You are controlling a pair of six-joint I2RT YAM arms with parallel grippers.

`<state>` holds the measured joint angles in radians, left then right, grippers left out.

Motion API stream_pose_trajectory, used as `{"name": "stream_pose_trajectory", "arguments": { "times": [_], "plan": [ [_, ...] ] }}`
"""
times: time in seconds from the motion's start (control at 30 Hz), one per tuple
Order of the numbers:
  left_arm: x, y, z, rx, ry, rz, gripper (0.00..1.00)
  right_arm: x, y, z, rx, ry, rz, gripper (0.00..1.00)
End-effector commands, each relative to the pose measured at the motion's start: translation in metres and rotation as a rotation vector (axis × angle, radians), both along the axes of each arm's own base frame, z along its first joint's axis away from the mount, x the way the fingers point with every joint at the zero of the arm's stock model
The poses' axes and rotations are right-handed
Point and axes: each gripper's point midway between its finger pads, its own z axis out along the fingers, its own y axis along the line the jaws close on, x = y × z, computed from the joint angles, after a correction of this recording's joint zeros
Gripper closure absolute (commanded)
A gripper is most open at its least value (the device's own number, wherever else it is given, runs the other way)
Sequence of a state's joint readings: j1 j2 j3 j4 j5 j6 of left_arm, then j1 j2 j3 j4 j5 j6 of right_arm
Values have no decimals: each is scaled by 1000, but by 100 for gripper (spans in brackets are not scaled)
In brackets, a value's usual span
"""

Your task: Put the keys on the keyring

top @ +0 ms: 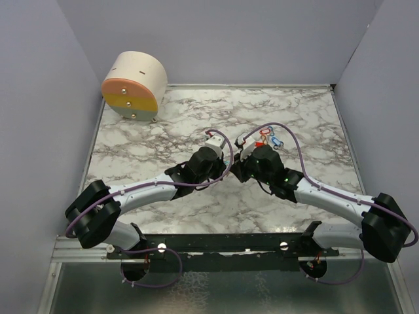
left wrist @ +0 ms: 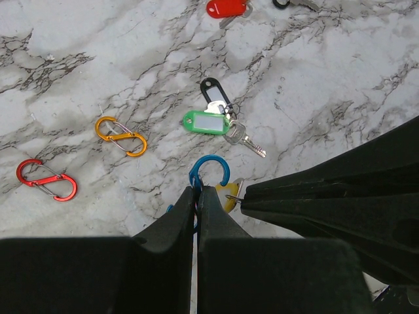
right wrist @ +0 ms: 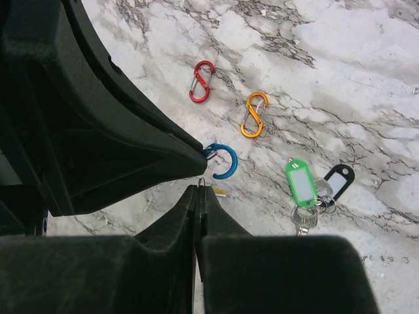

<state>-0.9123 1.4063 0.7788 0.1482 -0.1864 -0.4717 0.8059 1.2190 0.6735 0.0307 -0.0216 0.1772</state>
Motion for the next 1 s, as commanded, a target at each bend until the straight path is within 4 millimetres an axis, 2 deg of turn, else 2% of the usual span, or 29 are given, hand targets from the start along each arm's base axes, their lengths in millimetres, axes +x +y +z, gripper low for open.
{"name": "stream_pose_trajectory", "arguments": {
  "times": [0.0, 0.97],
  "plan": [
    [-1, -10, 18, -42, -33, -33, 100, 1, 5, 3, 13, -27, 18, 99],
    [-7, -11, 26, -51, -47, -49, 100, 6, 0, -1, -4, -23, -26, 99]
  ]
}}
